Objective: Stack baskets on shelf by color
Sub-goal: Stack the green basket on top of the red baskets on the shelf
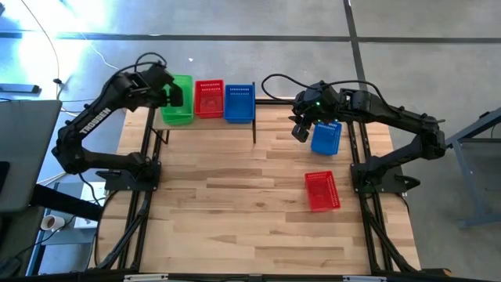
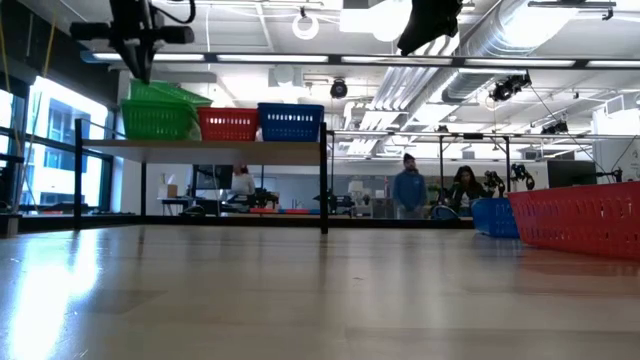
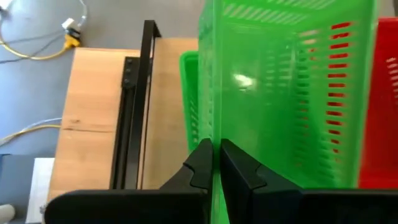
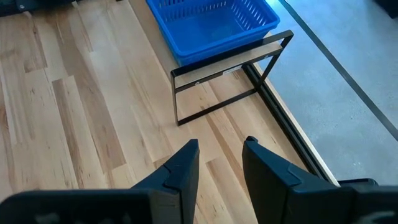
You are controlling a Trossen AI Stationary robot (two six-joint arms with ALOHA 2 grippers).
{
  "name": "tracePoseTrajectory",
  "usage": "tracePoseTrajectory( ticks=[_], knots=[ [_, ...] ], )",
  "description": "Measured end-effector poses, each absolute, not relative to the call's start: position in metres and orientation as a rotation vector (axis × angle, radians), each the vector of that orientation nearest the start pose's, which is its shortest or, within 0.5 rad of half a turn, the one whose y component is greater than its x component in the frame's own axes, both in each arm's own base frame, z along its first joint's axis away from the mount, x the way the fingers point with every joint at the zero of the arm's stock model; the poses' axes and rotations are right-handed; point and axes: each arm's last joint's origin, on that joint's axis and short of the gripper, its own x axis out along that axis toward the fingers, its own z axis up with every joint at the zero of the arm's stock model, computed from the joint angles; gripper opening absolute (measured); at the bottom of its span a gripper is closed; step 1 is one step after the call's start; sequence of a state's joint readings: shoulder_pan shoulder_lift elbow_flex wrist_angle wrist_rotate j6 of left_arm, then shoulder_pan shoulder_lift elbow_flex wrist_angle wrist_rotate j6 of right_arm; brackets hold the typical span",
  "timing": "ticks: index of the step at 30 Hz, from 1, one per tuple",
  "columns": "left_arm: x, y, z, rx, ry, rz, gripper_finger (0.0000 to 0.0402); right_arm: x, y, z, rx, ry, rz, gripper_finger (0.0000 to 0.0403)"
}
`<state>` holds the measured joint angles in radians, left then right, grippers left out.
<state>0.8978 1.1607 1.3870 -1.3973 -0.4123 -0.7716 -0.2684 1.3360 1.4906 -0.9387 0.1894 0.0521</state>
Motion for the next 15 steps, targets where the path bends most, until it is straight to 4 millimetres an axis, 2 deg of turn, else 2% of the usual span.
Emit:
tracePoseTrajectory(
  ticks=[7,15],
  knots=[
    [0.088,0.143,0.37,-0.987,0.833,1.599,0.0007,0.249,-0.074,0.389,0.093,0.776,-0.46,0.011],
    [0.092,0.149,0.367,-1.004,0.864,1.544,0.0007,0.249,-0.074,0.389,0.104,0.773,-0.464,0.011]
  ],
)
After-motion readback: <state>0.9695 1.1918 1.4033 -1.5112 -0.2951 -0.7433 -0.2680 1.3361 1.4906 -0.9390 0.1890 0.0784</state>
